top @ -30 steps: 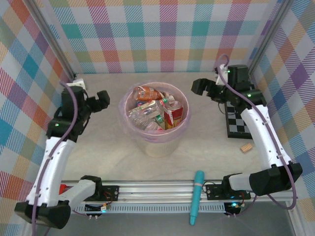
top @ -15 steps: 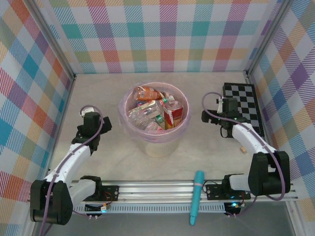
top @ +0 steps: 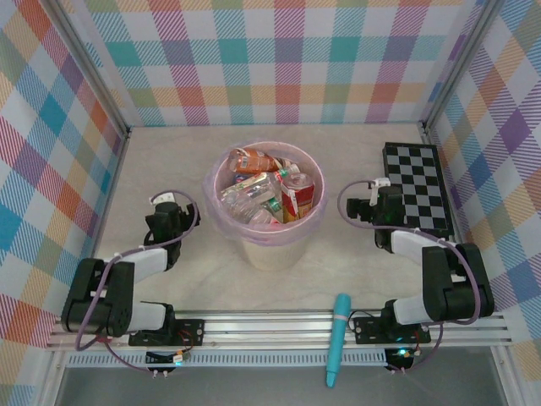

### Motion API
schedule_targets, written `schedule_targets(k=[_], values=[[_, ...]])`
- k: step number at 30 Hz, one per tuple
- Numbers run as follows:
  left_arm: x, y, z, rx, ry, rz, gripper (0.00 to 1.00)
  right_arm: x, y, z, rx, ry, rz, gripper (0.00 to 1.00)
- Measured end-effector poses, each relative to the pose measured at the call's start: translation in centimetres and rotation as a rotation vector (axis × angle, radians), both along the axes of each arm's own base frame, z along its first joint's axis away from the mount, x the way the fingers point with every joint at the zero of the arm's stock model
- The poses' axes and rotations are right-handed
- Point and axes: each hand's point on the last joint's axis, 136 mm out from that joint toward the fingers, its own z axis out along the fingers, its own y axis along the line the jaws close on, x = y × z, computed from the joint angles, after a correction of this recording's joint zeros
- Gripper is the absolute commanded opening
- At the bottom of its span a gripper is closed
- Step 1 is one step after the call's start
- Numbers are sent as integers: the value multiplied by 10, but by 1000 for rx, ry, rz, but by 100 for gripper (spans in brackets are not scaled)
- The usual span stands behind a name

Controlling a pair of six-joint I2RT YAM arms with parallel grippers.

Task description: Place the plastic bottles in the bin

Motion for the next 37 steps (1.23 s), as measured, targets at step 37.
schedule_targets(k=[37], values=[[34, -12, -4, 59, -92, -85, 100, 15, -10, -4, 48, -151, 3, 99]])
